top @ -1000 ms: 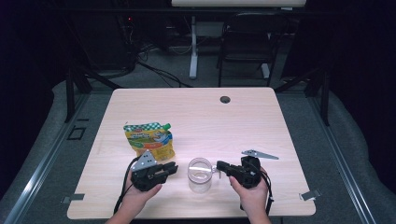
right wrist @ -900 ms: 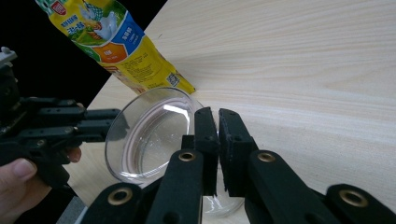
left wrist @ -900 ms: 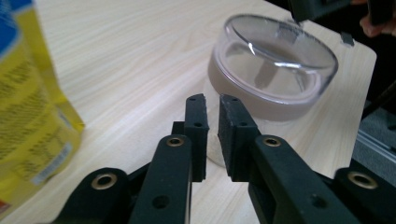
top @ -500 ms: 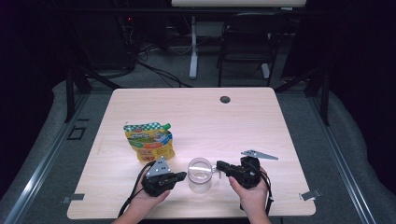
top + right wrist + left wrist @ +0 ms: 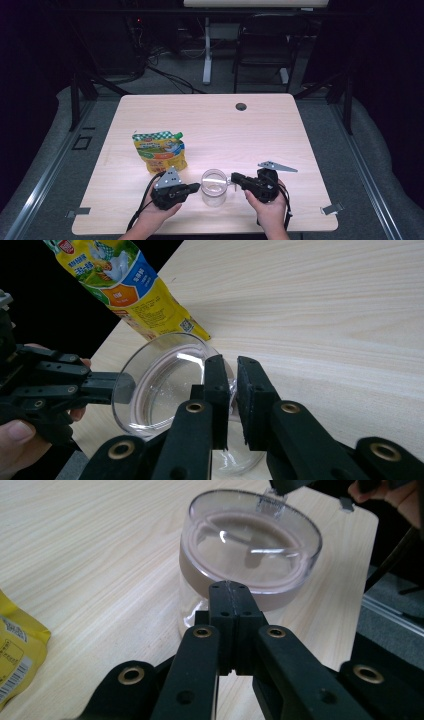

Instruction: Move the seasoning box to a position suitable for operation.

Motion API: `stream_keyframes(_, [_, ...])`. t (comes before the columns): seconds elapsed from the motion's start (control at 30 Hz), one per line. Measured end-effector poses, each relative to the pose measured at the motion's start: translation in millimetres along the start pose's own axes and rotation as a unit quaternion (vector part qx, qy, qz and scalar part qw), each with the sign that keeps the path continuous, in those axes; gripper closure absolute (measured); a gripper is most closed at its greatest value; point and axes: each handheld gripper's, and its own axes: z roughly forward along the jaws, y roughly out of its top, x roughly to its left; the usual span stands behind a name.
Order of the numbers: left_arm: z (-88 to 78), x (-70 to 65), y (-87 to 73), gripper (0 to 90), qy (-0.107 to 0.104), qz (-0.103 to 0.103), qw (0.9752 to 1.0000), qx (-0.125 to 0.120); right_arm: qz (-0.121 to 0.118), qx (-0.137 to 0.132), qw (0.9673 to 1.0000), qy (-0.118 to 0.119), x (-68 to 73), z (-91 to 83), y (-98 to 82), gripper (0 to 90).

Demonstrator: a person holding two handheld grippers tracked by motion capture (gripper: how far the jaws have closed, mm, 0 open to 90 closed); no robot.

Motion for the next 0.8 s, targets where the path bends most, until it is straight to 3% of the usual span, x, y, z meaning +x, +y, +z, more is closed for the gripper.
stream_keyframes(0.1, [-0.5,0.5,1.5,90.0,-0.001,0.000,1.0000,0.000,-0.003,0.000,1.0000,0.001,-0.3,-0.3,-0.8,82.6])
stream_keyframes(0.17, [0.6,1.1,0.7,90.0,0.011,0.001,0.9999,0.010,-0.001,-0.001,1.0000,0.004,-0.5,-0.2,-1.0,82.6])
stream_keyframes(0.23, [2.2,2.4,-1.6,90.0,0.004,-0.005,0.9999,0.015,-0.003,0.000,1.0000,0.004,-0.9,-0.4,-1.1,82.6])
stream_keyframes(0.37, [5.6,0.4,-2.9,90.0,0.002,0.006,0.9997,0.024,-0.003,-0.007,1.0000,0.001,-0.2,-0.3,-2.1,83.0])
stream_keyframes(0.8, [3.4,-1.7,-0.4,90.0,-0.004,0.008,0.9998,0.015,0.000,-0.006,1.0000,-0.002,-0.7,-1.3,-2.4,83.3])
